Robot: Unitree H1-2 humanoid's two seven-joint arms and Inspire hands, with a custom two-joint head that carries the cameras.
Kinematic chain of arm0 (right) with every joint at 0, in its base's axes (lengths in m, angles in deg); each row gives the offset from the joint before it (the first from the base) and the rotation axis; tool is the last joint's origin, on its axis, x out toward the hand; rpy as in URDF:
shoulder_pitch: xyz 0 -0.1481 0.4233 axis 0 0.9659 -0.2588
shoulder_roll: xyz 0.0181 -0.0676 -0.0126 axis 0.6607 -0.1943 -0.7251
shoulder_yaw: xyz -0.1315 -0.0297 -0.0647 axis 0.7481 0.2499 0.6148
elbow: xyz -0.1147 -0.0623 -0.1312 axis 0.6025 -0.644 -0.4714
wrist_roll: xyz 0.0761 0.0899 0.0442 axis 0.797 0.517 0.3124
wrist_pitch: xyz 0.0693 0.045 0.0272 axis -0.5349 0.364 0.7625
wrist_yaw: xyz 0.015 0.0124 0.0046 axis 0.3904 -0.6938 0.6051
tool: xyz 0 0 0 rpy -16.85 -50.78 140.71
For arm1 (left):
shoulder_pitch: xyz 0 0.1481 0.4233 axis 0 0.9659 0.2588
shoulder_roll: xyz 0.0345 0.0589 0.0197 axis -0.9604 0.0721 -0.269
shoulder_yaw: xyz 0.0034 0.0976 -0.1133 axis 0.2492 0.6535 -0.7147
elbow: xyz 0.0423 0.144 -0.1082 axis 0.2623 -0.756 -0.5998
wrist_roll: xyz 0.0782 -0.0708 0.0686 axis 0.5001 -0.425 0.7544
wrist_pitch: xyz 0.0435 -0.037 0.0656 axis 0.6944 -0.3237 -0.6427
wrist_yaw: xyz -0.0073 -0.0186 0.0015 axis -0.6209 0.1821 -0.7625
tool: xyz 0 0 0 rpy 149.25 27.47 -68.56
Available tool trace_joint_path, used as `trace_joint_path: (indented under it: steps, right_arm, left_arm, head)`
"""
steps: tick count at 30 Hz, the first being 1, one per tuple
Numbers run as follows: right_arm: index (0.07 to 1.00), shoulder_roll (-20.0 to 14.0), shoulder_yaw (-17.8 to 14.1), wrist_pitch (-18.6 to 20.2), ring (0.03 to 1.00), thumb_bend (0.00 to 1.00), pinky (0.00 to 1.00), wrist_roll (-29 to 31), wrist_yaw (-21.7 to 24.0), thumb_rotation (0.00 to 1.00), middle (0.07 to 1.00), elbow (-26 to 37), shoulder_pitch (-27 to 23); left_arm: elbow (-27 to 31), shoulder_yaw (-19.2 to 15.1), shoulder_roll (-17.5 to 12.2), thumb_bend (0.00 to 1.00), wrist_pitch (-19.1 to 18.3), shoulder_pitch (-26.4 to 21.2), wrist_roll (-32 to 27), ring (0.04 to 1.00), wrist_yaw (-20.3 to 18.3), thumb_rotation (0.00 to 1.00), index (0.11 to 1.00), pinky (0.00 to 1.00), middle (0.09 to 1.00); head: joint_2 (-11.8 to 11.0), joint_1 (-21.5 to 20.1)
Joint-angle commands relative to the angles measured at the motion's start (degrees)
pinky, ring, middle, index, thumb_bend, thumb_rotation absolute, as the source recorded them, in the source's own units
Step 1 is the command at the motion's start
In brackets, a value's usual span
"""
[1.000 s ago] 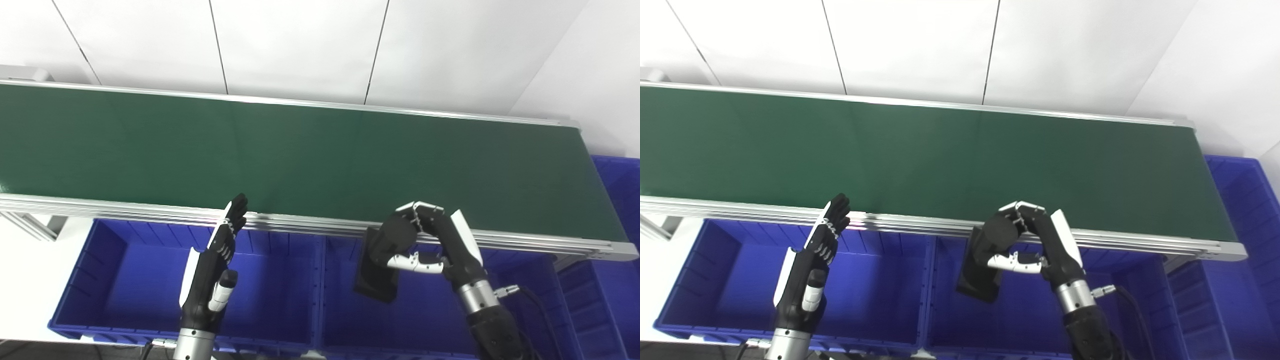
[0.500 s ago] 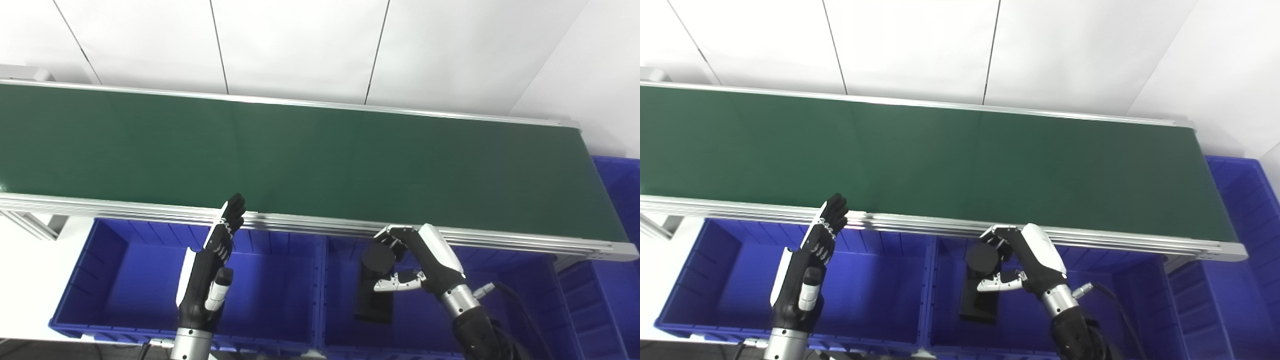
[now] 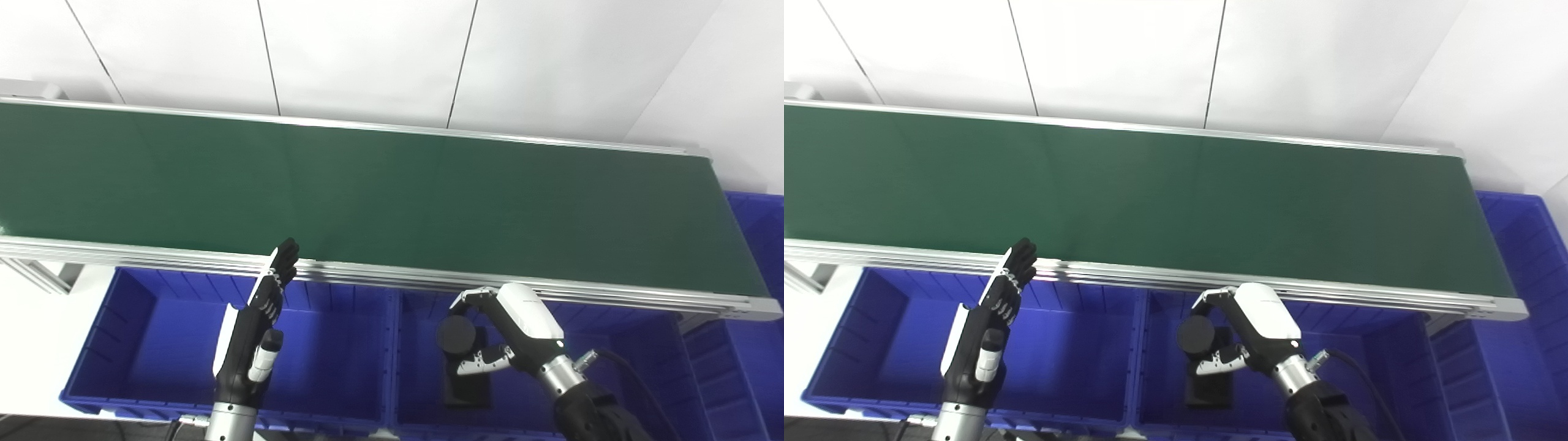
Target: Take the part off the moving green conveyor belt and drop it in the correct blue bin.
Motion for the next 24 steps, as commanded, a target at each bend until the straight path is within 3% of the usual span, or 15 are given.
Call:
trace_joint_path:
  steps: [1,5,11,14,17,19,24]
  right_arm:
    - [0.879,0.13,-1.11,0.13,0.887,0.75,0.78,0.54,-0.95,0.54,0.901,3.13,0.31]
    - [0.956,0.59,-2.34,-1.37,0.959,0.79,0.88,1.26,-2.22,0.69,0.975,5.42,2.13]
    - [0.988,2.94,-4.19,-2.14,0.938,0.80,0.84,5.86,-3.81,0.70,0.972,8.77,5.37]
    - [0.994,4.57,-4.67,-2.52,0.925,0.83,0.82,8.31,-4.36,0.77,0.974,9.57,6.80]
    - [0.992,6.33,-5.07,-2.90,0.918,0.84,0.82,12.38,-4.60,0.75,0.966,9.75,8.41]
    - [0.982,8.11,-5.51,-3.31,0.902,0.85,0.81,16.17,-5.22,0.73,0.953,9.84,9.65]
    - [0.995,13.19,-6.10,-5.24,0.924,0.82,0.88,36.78,-2.38,0.67,0.971,8.26,12.71]
  left_arm:
    - [1.42,-0.21,0.07,0.75,2.26,-0.22,-0.52,0.959,-0.59,0.97,0.944,0.96,0.955]
    - [1.53,-0.51,0.28,0.75,2.24,-0.03,-0.45,0.956,-0.78,0.97,0.942,0.95,0.953]
    - [1.52,-0.90,0.09,0.76,2.22,0.04,-0.52,0.958,-1.18,0.98,0.943,0.96,0.954]
    - [1.71,-0.95,-0.15,0.75,2.18,0.08,-0.69,0.958,-1.58,0.97,0.944,0.95,0.954]
    - [1.70,-1.10,0.03,0.76,2.15,0.02,-0.98,0.956,-1.71,0.96,0.940,0.95,0.952]
    - [1.78,-1.14,-0.09,0.77,1.99,-0.04,-1.00,0.959,-2.03,0.96,0.942,0.95,0.955]
    - [2.72,-1.29,-0.07,0.79,0.32,-0.29,-2.04,0.967,-2.86,0.95,0.946,0.95,0.966]
  head:
    - [0.04,-0.04]
    - [-0.06,-0.13]
    - [-0.28,-0.55]
    - [-0.35,-0.73]
    - [-0.48,-0.77]
    - [-0.58,-0.91]
    - [-1.04,-1.34]
